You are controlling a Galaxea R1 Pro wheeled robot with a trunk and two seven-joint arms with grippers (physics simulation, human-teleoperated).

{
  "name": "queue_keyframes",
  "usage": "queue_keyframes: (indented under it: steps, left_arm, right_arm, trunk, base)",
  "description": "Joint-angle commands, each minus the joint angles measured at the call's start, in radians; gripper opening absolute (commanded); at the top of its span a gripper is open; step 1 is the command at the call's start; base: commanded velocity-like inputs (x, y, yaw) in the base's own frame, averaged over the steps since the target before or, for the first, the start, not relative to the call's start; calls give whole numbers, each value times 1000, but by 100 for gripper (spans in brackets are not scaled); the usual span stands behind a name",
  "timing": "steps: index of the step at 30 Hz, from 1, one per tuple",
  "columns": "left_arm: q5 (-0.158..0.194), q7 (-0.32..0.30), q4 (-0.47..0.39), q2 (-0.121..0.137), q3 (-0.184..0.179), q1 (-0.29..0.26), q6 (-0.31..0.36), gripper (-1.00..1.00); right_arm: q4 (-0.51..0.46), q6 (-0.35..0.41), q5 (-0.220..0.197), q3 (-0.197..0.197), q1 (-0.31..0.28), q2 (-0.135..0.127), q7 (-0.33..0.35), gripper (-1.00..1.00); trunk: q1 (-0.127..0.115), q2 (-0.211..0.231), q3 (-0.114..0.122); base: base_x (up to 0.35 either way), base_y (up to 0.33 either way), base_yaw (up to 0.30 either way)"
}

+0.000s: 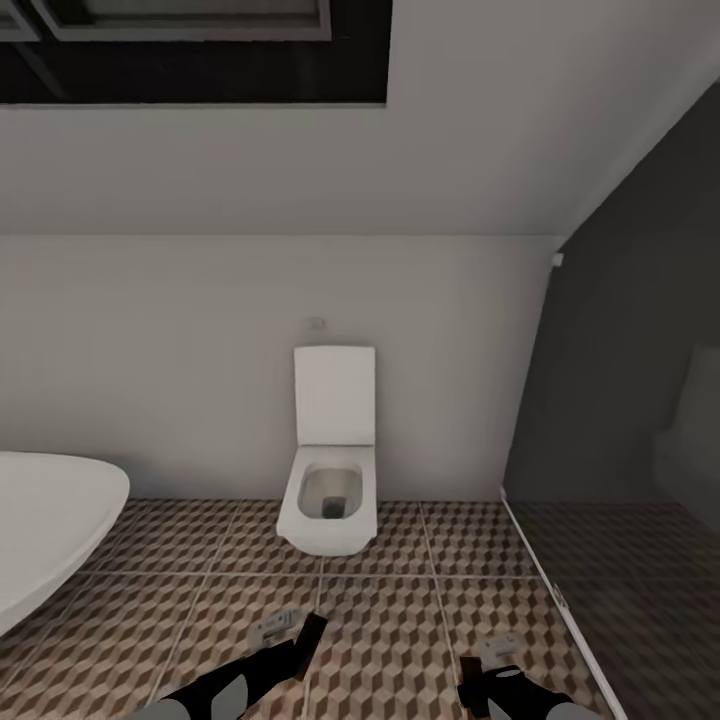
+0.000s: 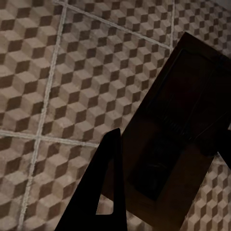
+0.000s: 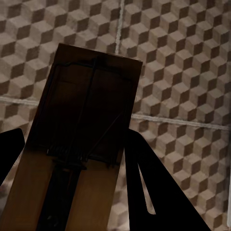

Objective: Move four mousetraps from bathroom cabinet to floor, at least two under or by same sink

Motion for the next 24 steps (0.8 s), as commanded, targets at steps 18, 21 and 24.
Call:
queue_keyframes:
  steps: [18, 21, 24]
  left_arm:
    - [9, -3, 1, 1, -8, -1, 0, -100]
    - [9, -3, 1, 1, -8, -1, 0, -100]
    - [9, -4, 1, 1, -8, -1, 0, -100]
  right_arm:
    - [1, 3, 8, -8, -1, 0, -3, -100]
    - [1, 3, 8, -8, -1, 0, -3, -100]
    - [1, 3, 8, -8, -1, 0, -3, -100]
  trunk:
    - [0, -1, -1]
    - [0, -1, -1]
    - [0, -1, -1]
  base:
    - [30, 42, 136]
    - [166, 232, 1]
    - [146, 176, 0]
